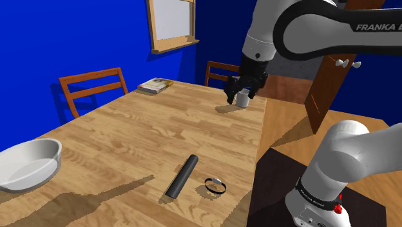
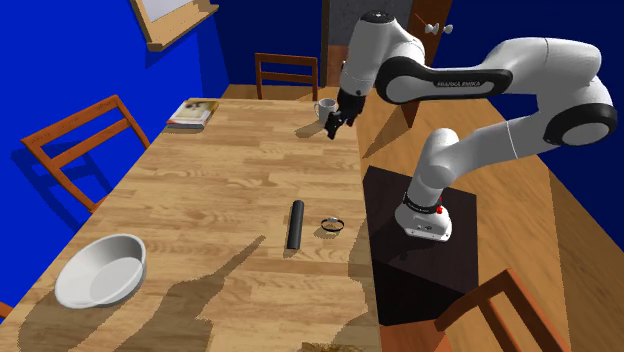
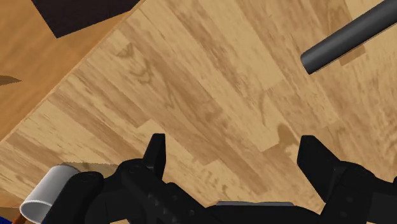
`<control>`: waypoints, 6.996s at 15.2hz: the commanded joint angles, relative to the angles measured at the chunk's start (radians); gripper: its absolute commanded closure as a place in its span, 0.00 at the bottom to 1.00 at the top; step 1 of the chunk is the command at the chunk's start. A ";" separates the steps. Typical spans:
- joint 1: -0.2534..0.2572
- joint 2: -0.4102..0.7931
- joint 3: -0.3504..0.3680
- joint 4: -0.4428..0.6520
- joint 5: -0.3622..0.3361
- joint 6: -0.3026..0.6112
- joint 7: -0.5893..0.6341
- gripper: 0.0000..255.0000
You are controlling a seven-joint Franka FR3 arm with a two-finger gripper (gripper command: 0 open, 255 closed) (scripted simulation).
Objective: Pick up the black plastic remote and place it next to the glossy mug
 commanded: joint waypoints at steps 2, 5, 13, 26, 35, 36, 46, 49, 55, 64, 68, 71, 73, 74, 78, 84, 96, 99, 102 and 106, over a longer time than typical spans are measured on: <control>-0.013 0.005 0.105 -0.039 0.051 0.037 0.162 0.00; -0.037 0.044 0.217 -0.047 0.099 0.078 0.320 0.00; -0.186 0.247 0.548 0.025 0.169 0.201 0.749 0.00; -0.914 0.557 1.363 0.260 0.068 0.352 1.311 0.00; -1.010 0.529 1.462 0.225 0.108 0.422 1.284 0.00; -1.010 0.529 1.462 0.225 0.108 0.422 1.284 0.00; -1.001 0.530 1.456 0.225 0.106 0.420 1.289 1.00; -1.010 0.529 1.462 0.225 0.107 0.422 1.284 1.00; -0.886 0.567 1.325 0.249 0.056 0.351 1.307 1.00; -0.712 0.566 1.127 0.304 0.038 0.235 1.298 1.00; -0.659 0.550 1.059 0.334 0.045 0.182 1.283 1.00; -0.630 0.537 1.018 0.358 0.050 0.142 1.272 1.00; -0.614 0.529 0.994 0.376 0.052 0.115 1.264 1.00; -0.607 0.525 0.983 0.385 0.054 0.102 1.261 1.00; -0.585 0.512 0.944 0.423 0.057 0.049 1.248 1.00; -0.569 0.501 0.887 0.453 0.053 0.003 1.213 1.00; -0.657 0.557 0.702 0.382 -0.043 0.102 0.976 1.00; -0.700 0.596 0.679 0.390 -0.082 0.124 0.932 1.00; -0.746 0.646 0.664 0.409 -0.128 0.144 0.895 1.00; -0.808 0.730 0.651 0.451 -0.203 0.163 0.859 1.00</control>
